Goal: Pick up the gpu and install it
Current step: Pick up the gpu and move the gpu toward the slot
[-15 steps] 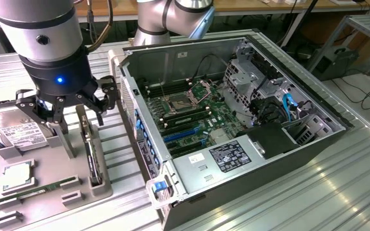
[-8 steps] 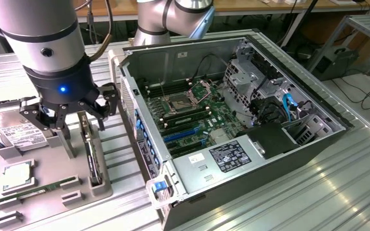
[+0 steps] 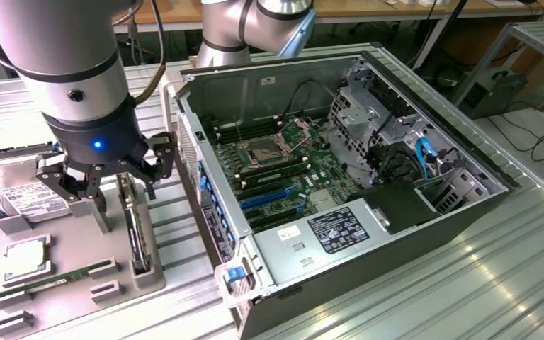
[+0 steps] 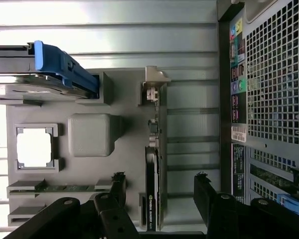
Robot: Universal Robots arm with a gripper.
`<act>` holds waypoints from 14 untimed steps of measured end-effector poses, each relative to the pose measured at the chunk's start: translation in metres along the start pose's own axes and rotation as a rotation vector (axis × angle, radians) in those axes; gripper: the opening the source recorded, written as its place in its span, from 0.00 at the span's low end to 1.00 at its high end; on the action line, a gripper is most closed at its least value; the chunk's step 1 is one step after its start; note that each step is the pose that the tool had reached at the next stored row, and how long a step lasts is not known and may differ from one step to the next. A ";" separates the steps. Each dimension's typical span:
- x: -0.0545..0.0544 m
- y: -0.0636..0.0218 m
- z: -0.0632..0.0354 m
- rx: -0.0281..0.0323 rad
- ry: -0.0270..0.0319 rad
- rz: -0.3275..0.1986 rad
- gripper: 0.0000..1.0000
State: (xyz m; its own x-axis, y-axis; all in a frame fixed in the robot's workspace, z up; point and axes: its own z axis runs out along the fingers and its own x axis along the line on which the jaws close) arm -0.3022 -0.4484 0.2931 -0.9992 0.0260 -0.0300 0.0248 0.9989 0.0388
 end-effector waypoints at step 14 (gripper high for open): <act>0.001 -0.0010 0.0261 0.0008 -0.0001 0.000 0.66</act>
State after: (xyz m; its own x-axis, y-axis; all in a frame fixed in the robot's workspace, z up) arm -0.3020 -0.4484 0.2670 -0.9992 0.0259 -0.0300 0.0247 0.9990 0.0380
